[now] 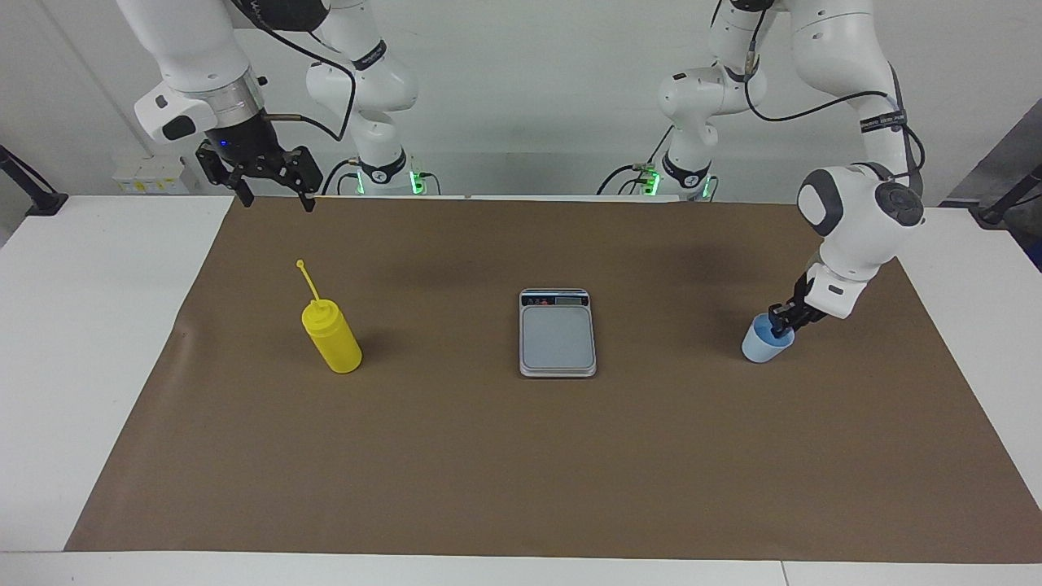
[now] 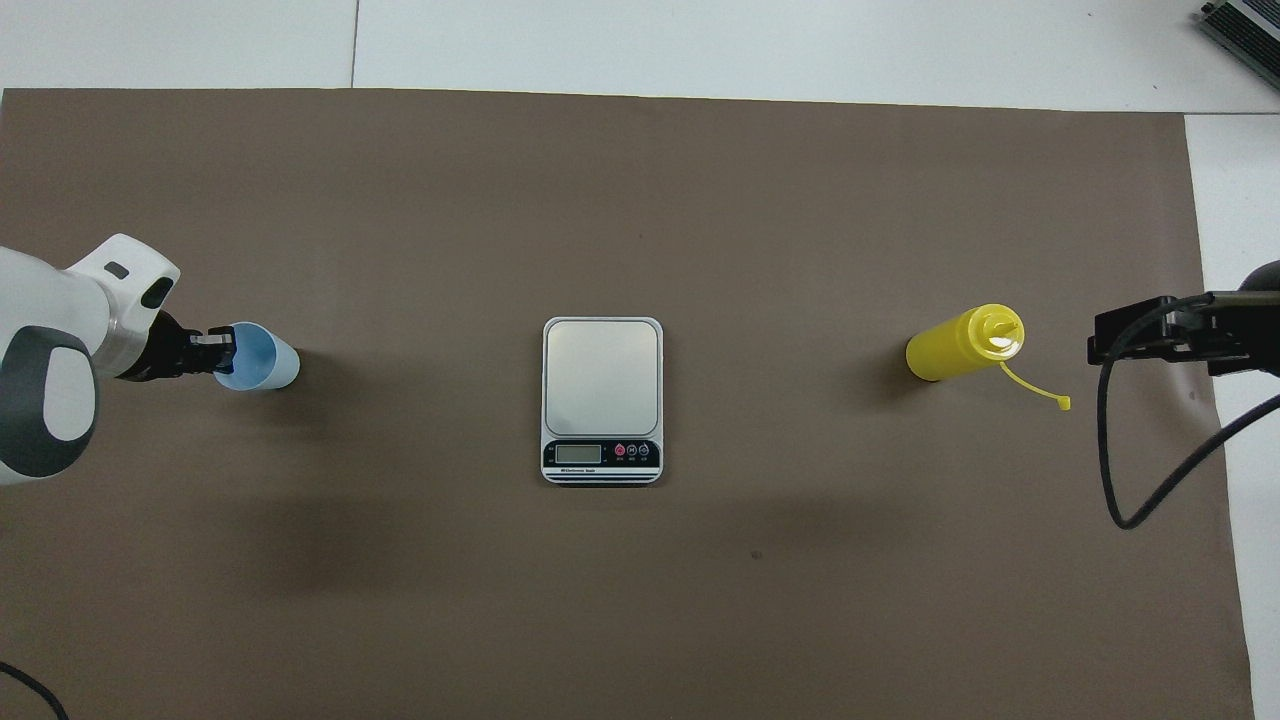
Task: Pour seasoning into cup on scale with both arms
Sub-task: 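Lift the blue cup with the left gripper and carry it over the scale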
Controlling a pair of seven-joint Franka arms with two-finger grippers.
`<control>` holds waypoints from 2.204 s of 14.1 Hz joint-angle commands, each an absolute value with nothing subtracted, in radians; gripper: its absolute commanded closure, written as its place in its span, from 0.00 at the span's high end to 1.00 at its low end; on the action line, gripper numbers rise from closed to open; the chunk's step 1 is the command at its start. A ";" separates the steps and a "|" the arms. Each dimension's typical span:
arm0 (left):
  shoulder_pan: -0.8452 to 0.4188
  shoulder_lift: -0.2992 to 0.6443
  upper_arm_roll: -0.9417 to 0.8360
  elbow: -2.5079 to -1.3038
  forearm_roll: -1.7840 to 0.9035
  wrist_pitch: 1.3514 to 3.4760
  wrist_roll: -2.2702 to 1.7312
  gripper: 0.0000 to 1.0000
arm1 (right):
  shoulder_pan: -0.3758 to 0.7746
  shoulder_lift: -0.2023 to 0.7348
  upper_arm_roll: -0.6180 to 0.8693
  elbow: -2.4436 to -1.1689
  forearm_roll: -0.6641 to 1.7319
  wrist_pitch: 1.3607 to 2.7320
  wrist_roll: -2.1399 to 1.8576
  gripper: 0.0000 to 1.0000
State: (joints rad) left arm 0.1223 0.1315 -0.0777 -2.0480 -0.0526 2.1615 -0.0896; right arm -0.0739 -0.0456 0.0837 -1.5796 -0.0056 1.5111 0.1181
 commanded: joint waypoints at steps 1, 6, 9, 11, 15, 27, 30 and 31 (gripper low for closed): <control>0.114 0.160 -0.072 -1.909 -0.064 2.022 -0.086 0.00 | -0.087 -0.072 0.091 -1.612 -0.008 1.528 0.109 1.00; 0.089 0.166 -0.078 -1.743 -0.052 1.850 -0.081 0.00 | -0.087 -0.072 0.091 -1.611 -0.008 1.528 0.109 1.00; 0.002 0.160 -0.078 -1.714 -0.029 1.847 -0.092 0.00 | -0.087 -0.072 0.091 -1.611 -0.008 1.528 0.109 1.00; -0.050 0.160 -0.078 -1.712 0.003 1.842 -0.127 0.00 | -0.087 -0.072 0.091 -1.611 -0.008 1.528 0.109 1.00; -0.173 0.160 -0.080 -1.713 0.003 1.871 -0.317 0.00 | -0.087 -0.072 0.091 -1.611 -0.008 1.528 0.109 1.00; -0.439 0.192 -0.083 -1.724 -0.037 1.993 -0.667 0.00 | -0.087 -0.072 0.091 -1.611 -0.008 1.528 0.109 1.00; -0.492 0.239 -0.083 -1.735 -0.035 2.048 -0.718 0.00 | -0.087 -0.072 0.091 -1.611 -0.008 1.528 0.109 1.00; -0.497 0.244 -0.084 -1.738 -0.035 2.058 -0.730 0.00 | -0.087 -0.072 0.091 -1.611 -0.008 1.528 0.109 1.00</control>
